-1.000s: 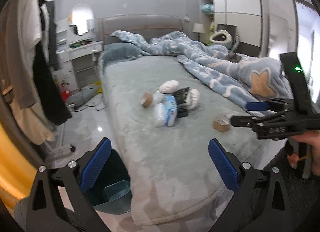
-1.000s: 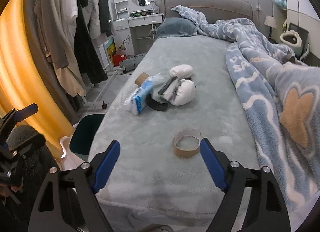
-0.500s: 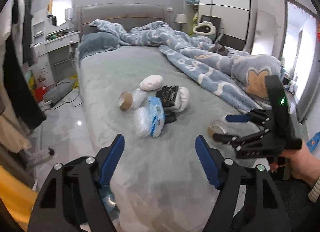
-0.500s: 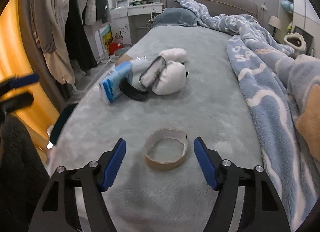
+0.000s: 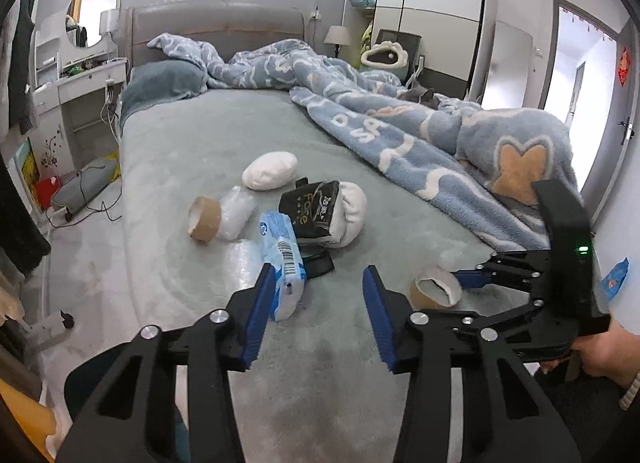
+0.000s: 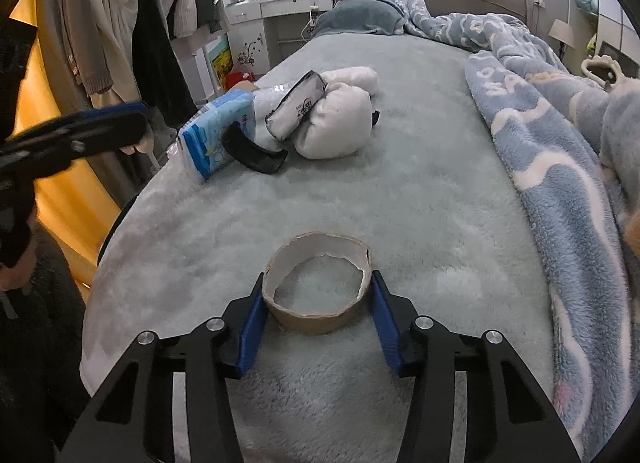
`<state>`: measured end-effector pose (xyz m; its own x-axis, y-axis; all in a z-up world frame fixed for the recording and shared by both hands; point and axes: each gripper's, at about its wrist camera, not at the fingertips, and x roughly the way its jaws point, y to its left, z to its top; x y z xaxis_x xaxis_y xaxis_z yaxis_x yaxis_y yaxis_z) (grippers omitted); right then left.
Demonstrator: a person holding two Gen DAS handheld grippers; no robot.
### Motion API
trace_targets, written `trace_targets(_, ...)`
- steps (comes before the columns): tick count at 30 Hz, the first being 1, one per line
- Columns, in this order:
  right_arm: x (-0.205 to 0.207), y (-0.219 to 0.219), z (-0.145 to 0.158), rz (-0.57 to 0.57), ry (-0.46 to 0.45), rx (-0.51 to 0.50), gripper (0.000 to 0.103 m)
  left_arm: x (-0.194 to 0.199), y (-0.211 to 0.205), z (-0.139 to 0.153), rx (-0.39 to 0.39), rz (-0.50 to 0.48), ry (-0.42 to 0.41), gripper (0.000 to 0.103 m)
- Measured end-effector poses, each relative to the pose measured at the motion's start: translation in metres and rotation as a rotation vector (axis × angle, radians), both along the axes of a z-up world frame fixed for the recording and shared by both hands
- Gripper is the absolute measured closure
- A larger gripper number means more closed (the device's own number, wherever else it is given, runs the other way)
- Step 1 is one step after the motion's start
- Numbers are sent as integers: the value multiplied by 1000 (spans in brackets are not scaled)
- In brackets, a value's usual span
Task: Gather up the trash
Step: 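Grasp the brown tape roll with the right tool while the left tool grasps the blue wipe pack, then carry the wipe pack with the left tool and tape roll with the right tool to the bin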
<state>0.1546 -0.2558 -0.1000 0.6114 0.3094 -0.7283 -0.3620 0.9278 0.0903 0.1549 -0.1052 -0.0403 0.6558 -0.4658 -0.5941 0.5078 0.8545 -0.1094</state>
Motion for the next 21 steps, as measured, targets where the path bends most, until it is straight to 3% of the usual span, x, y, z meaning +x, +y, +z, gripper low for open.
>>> trace_targets(6,-3,-13,6,-9,-42,76,56,18,-2,-7,19,66,16,60)
trace_targets(12,-5,-32,13,-50,-73,166,56,28,-8,-17,46,68,37,68)
trace_targets(17,-5,-33,13,-49,-65,157,56,38,-11,-25,66,90,69,74)
trace_targets(18,-5,-32,13,-49,-61,156,56,38,-12,-26,69,93,71,80)
trace_targets(21,-4,-32,14,-52,-61,152,56,38,-14,-23,50,77,73,85)
